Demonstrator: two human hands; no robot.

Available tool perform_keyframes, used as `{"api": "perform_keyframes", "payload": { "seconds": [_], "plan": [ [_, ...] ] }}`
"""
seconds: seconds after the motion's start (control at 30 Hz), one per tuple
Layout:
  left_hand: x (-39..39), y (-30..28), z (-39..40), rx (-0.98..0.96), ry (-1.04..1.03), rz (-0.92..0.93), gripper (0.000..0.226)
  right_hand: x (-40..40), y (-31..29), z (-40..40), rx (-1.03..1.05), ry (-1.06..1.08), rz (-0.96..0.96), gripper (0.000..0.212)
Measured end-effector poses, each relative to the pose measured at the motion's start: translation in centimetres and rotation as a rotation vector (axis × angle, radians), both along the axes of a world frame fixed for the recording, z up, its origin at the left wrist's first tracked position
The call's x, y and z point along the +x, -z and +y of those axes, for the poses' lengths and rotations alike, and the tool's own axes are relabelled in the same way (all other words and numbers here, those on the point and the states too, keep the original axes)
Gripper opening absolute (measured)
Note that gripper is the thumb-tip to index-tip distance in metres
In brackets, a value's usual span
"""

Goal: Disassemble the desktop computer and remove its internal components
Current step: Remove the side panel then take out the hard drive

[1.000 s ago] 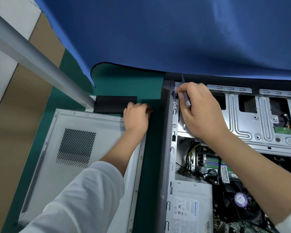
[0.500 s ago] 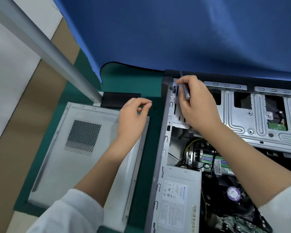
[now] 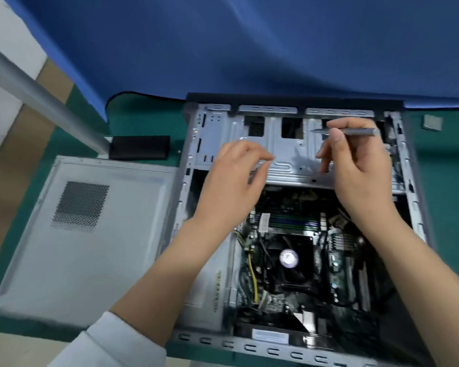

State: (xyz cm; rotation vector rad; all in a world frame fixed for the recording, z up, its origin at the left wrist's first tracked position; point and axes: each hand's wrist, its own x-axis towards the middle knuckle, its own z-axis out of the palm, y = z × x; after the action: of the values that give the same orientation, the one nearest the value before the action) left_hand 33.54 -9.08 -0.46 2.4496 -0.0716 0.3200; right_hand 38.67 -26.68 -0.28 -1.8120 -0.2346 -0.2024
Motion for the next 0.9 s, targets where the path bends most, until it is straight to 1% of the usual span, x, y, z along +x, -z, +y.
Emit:
{"api": "perform_keyframes", "payload": {
  "seconds": [0.07,0.13,0.23,0.3,0.47,0.67,0.8,0.9],
  "plan": [
    [0.1,0.7,-2.0,0.021,0.051,0.023,0.016,-0.4,0.3,-2.1,0.03,0.051,-0.014,0.008],
    [0.2,1.2,-3.6,0.041,0.068,0.036,0.018,-0.9,0.7,-3.4,0.01,0.072,-0.009,0.01],
    [0.2,1.7,-5.5,0.088,0.063,0.064,0.021,-1.4,1.4,-4.2,-0.042,0.044,0.022,0.014],
    [0.4,1.8,-6.2,0.101,0.051,0.063,0.022,-1.4,1.7,-4.5,-0.085,0.028,0.007,0.014],
    [1.5,1.6,-7.7,0.098,0.054,0.032,0.02,-0.8,2.1,-4.5,-0.142,-0.005,-0.006,0.012],
    [1.5,2.3,-8.4,0.134,-0.018,-0.063,0.017,-0.7,2.5,-4.7,-0.189,-0.006,-0.005,0.01],
    [1.9,2.5,-8.3,0.128,-0.04,-0.06,0.018,-0.6,2.8,-4.5,-0.267,-0.03,-0.014,0.013],
    [2.0,2.5,-8.1,0.115,-0.048,-0.046,0.018,-0.6,2.8,-4.5,-0.279,-0.046,-0.025,0.014]
  ]
}}
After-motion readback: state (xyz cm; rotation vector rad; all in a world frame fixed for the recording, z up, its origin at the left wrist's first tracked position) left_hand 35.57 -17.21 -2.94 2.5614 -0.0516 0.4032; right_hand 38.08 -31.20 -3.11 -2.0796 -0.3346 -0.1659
